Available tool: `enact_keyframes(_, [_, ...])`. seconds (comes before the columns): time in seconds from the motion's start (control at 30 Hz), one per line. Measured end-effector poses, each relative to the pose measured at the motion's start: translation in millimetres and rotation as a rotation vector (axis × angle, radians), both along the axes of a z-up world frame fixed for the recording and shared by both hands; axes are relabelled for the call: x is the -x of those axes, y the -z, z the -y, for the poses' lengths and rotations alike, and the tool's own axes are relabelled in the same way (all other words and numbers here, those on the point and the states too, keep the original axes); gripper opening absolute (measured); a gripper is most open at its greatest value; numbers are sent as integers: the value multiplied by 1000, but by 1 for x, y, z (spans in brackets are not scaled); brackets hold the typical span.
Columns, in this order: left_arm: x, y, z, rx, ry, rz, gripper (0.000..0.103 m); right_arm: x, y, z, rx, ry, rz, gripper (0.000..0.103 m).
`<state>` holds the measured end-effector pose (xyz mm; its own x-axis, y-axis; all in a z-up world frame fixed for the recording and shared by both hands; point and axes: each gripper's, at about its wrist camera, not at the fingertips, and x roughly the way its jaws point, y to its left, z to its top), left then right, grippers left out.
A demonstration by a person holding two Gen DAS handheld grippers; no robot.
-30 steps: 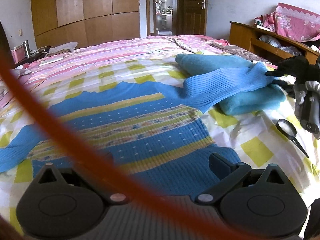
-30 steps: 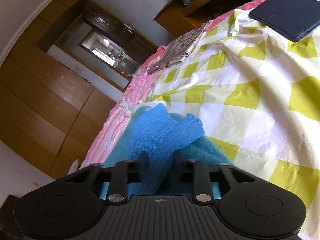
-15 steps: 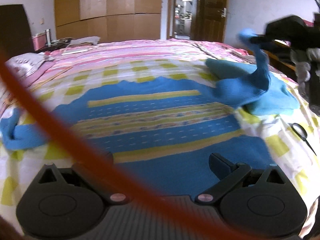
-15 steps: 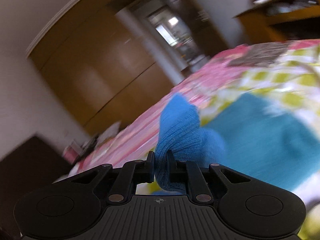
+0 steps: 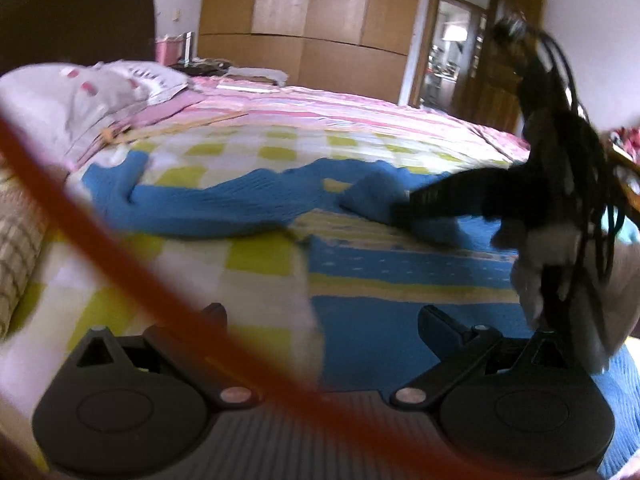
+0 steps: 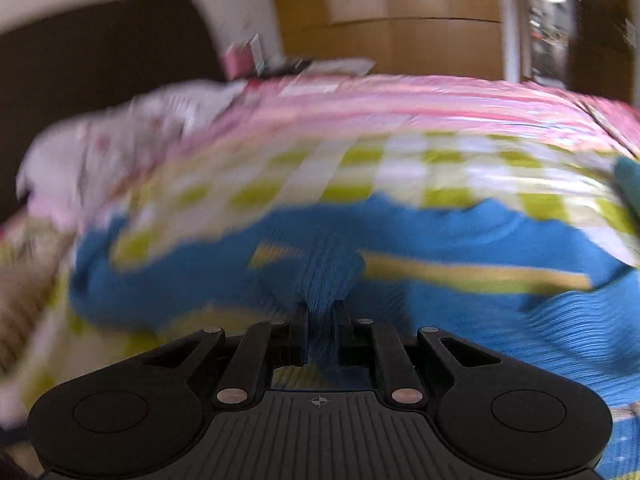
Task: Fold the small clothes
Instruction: 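Carry the held sleeve across the sweater body with the right tool and release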
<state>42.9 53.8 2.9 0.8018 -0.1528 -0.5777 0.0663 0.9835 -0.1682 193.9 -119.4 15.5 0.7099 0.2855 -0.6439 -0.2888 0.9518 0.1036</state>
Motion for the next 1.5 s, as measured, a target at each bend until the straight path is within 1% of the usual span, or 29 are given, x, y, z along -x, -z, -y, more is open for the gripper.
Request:
enact_keyframes(0.07, [-4,5,-8,29,-8,-12,103,0,9,-15,70,-26,-4,16])
enact_keyframes(0.13, [-6,7,-16,47,-8,-15,103,4,11,-24,110,-37,14,16])
enact_keyframes(0.17, [-7,8,-20,53,-9,-13,103,4,11,-27,129,-44,17,18])
enact_keyframes(0.23, [-9,9,-28,71,-14,-19,103,10,11,-30,151,-60,27,19])
enact_keyframes(0.37, [-6,9,-38,117,-22,-29,103,7,8,-39,168,-81,39,28])
enact_keyframes(0.5, [-3,7,-44,124,-23,-18,103,-1,9,-44,125,-74,17,28])
enact_keyframes(0.57, [-2,5,-47,132,-31,-15,103,1,9,-50,127,-86,20,28])
enact_keyframes(0.63, [-1,5,-50,142,-39,-18,103,4,11,-56,152,-101,20,27])
enact_keyframes(0.67, [0,4,-51,147,-42,-20,103,5,12,-59,165,-107,21,25])
enact_keyframes(0.7, [0,5,-52,147,-45,-24,103,6,12,-60,173,-111,26,24])
enact_keyframes(0.73, [1,5,-52,148,-46,-27,103,7,12,-61,176,-107,30,20])
enact_keyframes(0.83, [3,4,-51,155,-41,-31,103,9,8,-57,138,-77,22,10])
enact_keyframes(0.87, [4,4,-50,157,-37,-30,103,10,6,-55,124,-63,18,9])
enact_keyframes(0.93, [6,4,-48,158,-30,-27,103,8,-2,-47,85,-20,21,8])
enact_keyframes(1.03, [8,6,-45,151,-24,-34,103,-1,-22,-35,-8,71,67,8])
enact_keyframes(1.13, [8,8,-44,155,-23,-43,103,-8,-38,-34,-83,122,119,8])
enact_keyframes(1.2, [9,8,-44,150,-24,-38,103,-13,-35,-45,-104,103,109,9])
enact_keyframes(1.23, [9,9,-44,147,-24,-35,103,-14,-30,-50,-104,90,97,15])
enact_keyframes(1.27, [9,10,-45,143,-26,-35,103,-15,-23,-57,-94,74,78,16])
enact_keyframes(1.3, [9,10,-45,142,-29,-34,103,-17,-14,-64,-70,47,33,16])
enact_keyframes(1.37, [9,10,-47,146,-34,-29,103,-13,-1,-70,-67,10,-39,16])
enact_keyframes(1.43, [9,11,-49,155,-36,-24,103,0,2,-68,-61,-21,-49,17])
enact_keyframes(1.5, [9,12,-50,155,-35,-21,103,13,-1,-60,-55,-40,-36,17])
